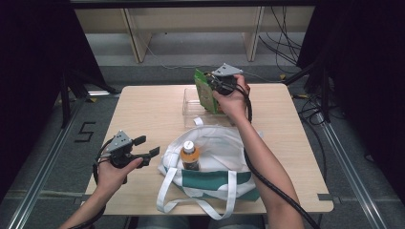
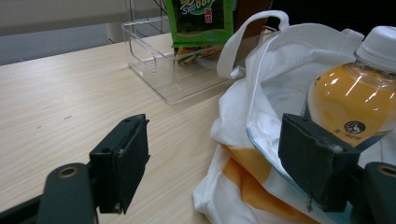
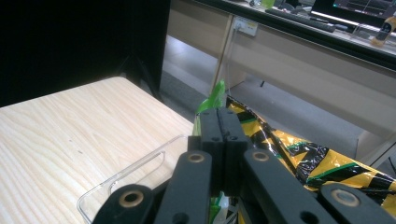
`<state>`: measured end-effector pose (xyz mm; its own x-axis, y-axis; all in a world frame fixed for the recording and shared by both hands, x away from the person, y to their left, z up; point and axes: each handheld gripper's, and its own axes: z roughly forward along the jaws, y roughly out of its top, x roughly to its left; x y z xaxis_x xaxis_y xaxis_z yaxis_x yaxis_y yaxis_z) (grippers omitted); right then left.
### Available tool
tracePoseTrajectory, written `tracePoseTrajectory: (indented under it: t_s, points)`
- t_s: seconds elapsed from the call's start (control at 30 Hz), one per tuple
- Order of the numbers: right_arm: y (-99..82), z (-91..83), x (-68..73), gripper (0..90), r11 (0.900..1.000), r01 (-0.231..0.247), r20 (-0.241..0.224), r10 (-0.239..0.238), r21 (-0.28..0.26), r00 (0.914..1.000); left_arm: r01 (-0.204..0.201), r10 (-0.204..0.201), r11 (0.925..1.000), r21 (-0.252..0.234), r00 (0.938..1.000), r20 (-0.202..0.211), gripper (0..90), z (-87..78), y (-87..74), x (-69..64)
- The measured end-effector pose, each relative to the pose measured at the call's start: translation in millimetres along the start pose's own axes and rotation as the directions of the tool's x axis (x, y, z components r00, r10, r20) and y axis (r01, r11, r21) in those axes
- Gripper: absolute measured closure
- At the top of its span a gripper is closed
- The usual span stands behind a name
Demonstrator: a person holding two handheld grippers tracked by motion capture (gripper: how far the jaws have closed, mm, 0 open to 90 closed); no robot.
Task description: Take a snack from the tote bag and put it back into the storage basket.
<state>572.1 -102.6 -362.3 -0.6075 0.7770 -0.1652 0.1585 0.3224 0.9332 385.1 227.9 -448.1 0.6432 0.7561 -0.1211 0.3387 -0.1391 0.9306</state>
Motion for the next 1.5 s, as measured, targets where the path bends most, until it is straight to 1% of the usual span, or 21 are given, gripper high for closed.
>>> tracePoseTrajectory:
  t_s: [0.23,0.3,0.4,0.43,0.6,0.7,0.73,0.8,0.83,0.9,0.93,1.0,1.03,1.07,1.13,1.17,1.23,1.27,1.3,1.33,1.5]
  points:
    - [0.9,1.7,-2.1,90.0,0.9999,0.008,-0.007,-0.008,0.008,1.0,0.0,0.0,1.0,0.0,1.0,0.0,24.1,-0.1,0.1,-0.2]
    - [0.4,3.4,-1.8,90.0,0.9999,0.01,0.005,-0.01,-0.004,0.9999,-0.001,0.001,1.0,0.0,1.0,0.001,24.1,-0.2,0.1,-0.2]
    - [0.2,4.3,-2.4,90.0,0.9999,0.014,-0.001,-0.014,0.005,0.9999,-0.001,0.001,1.0,0.001,1.0,0.0,24.1,-0.3,0.1,-0.1]
    - [-0.1,4.9,-1.4,90.0,1.0,0.005,0.004,-0.005,0.0,1.0,0.0,0.0,1.0,0.0,1.0,0.0,24.1,-0.3,0.1,-0.1]
    - [-1.5,7.9,-2.0,90.0,0.9998,0.017,0.01,-0.017,-0.006,0.9998,0.005,-0.005,1.0,-0.004,1.0,0.002,24.1,0.3,-0.2,-0.5]
    - [-1.9,9.0,-2.5,90.0,0.9999,0.011,0.004,-0.011,-0.002,0.9999,0.009,-0.009,1.0,-0.002,1.0,0.002,24.1,0.4,-0.4,-0.8]
    - [-2.5,9.7,-1.9,90.0,0.9999,0.012,0.007,-0.012,-0.001,0.9999,0.001,-0.001,1.0,-0.001,1.0,0.001,24.1,0.0,-0.2,-0.5]
    - [-2.3,9.7,-1.9,90.0,0.9999,0.005,-0.005,-0.005,0.016,1.0,0.01,-0.01,1.0,-0.001,1.0,0.003,24.1,0.4,-0.4,-0.9]
    - [-2.6,11.2,-2.4,90.0,0.9998,0.019,0.005,-0.019,0.002,0.9998,0.009,-0.009,1.0,0.0,1.0,0.002,24.1,0.2,-0.4,-1.1]
    - [-3.9,11.5,-2.3,90.0,0.9999,0.016,0.011,-0.016,0.004,0.9998,-0.003,0.003,1.0,0.009,1.0,-0.008,24.1,-1.4,0.5,-1.2]
    - [-4.8,11.1,-1.7,90.0,0.9999,0.006,0.002,-0.006,0.012,1.0,-0.001,0.001,1.0,0.002,1.0,-0.004,24.1,-1.0,0.4,-0.9]
    - [-6.9,11.2,-1.1,90.0,0.9998,0.016,0.011,-0.016,0.014,0.9998,-0.002,0.002,1.0,0.002,1.0,-0.004,24.1,-1.1,0.4,-0.5]
    - [-7.5,10.5,-0.6,90.0,0.9997,0.011,0.009,-0.011,0.023,0.9999,-0.003,0.003,1.0,0.004,1.0,-0.004,24.1,-1.1,0.3,-0.4]
    - [-8.1,9.8,-1.2,90.0,0.9994,0.022,0.011,-0.022,0.026,0.9997,-0.003,0.003,1.0,0.003,1.0,-0.001,24.1,-0.8,0.1,-0.3]
    - [-9.1,8.0,-0.4,90.0,0.9994,0.012,0.009,-0.012,0.033,0.9999,0.009,-0.009,1.0,0.0,0.9999,0.004,24.1,0.2,-0.4,-0.9]
    - [-9.2,5.5,-0.5,90.0,0.9986,0.013,0.004,-0.013,0.052,0.9999,0.008,-0.008,1.0,0.0,1.0,0.004,24.1,0.3,-0.3,-1.0]
    - [-10.7,3.9,-1.1,90.0,0.9985,0.014,0.01,-0.015,0.053,0.9998,0.004,-0.004,1.0,0.001,1.0,0.003,24.1,0.0,-0.2,-1.4]
    - [-11.0,2.6,-1.4,90.0,0.998,0.006,0.008,-0.007,0.063,0.9999,-0.006,0.006,1.0,0.002,1.0,0.003,24.1,-0.3,0.1,-1.0]
    - [-11.9,1.9,-1.1,90.0,0.9984,-0.002,0.013,0.001,0.056,0.9999,-0.003,0.003,1.0,0.002,1.0,0.003,24.1,-0.3,0.0,-1.1]
    - [-12.4,0.5,-3.0,90.0,0.9982,0.01,0.018,-0.011,0.059,0.9998,-0.004,0.004,1.0,0.003,1.0,0.003,24.1,-0.2,0.0,-1.2]
    - [-15.3,-5.0,-5.9,90.0,0.9969,0.009,0.024,-0.011,0.078,0.9997,-0.002,0.002,1.0,0.007,1.0,-0.002,24.1,0.0,0.0,-2.3]
